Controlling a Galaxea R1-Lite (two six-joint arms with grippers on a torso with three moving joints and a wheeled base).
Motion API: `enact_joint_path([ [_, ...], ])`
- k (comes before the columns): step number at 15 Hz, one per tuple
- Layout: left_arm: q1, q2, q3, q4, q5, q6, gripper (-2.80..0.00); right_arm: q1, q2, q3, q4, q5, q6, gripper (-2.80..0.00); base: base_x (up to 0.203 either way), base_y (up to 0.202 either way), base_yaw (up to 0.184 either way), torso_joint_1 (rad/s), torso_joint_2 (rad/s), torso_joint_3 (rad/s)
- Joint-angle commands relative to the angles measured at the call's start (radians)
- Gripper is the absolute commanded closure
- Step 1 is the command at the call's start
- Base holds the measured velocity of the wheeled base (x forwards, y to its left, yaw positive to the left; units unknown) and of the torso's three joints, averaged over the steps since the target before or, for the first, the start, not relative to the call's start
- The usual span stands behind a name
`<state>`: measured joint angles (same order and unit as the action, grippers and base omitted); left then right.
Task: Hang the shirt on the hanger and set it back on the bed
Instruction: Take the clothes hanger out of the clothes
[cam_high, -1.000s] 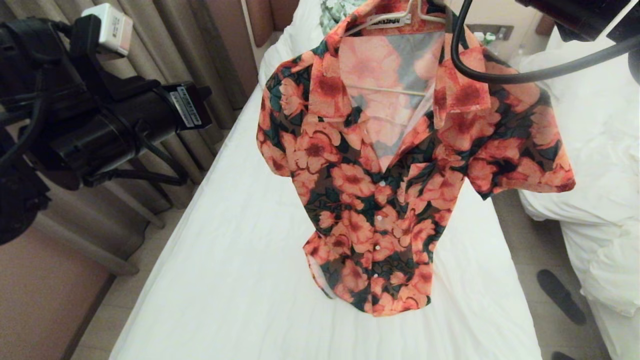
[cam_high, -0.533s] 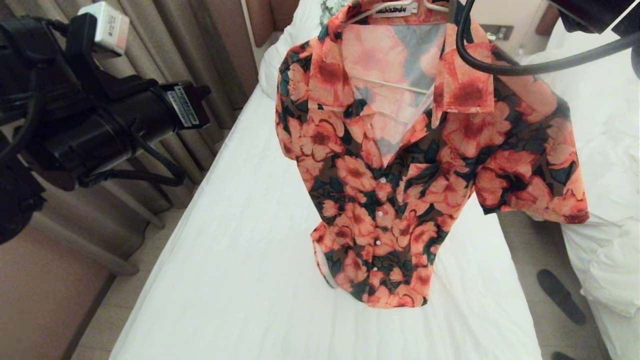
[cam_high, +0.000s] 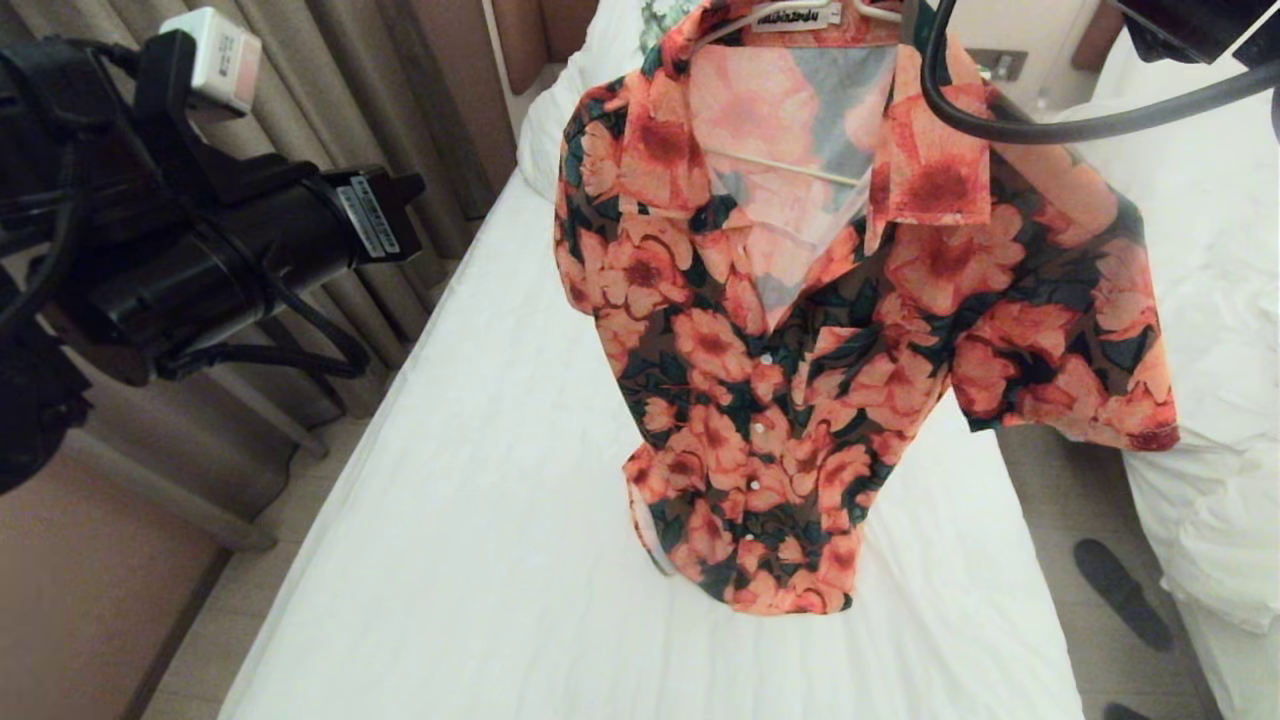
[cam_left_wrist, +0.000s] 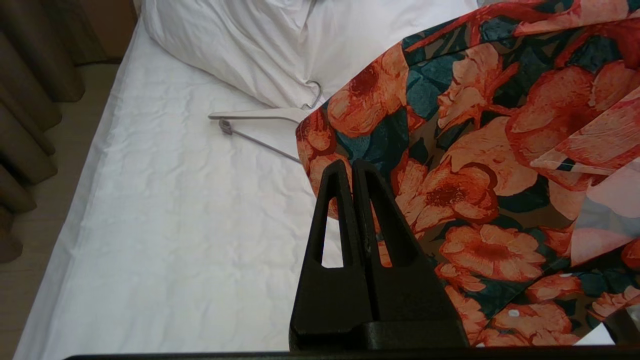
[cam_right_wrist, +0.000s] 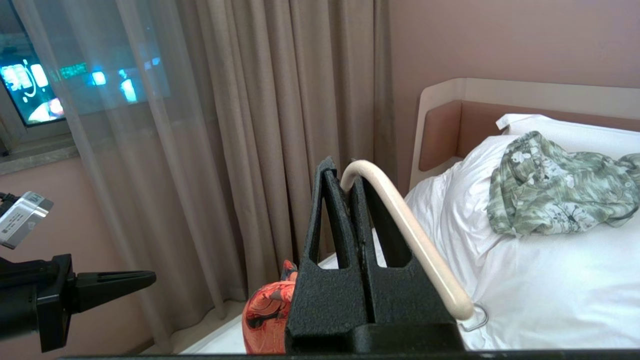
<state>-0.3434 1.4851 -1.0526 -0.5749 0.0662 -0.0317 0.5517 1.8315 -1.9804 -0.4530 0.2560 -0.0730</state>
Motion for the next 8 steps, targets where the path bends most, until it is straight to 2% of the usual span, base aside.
enact_joint_path([
  [1, 0.0, 0.0, 0.0, -0.003, 0.001, -0.001, 0.0, 0.001, 0.002, 0.0, -0.003, 0.002, -0.001, 0.0, 0.0, 0.0, 0.0, 0.0, 0.0, 0.0],
  [8, 0.0, 0.003, -0.007, -0.005, 0.001, -0.004, 0.0, 0.0, 0.001, 0.0, -0.003, 0.005, -0.001, 0.0, 0.0, 0.0, 0.0, 0.0, 0.0, 0.0],
])
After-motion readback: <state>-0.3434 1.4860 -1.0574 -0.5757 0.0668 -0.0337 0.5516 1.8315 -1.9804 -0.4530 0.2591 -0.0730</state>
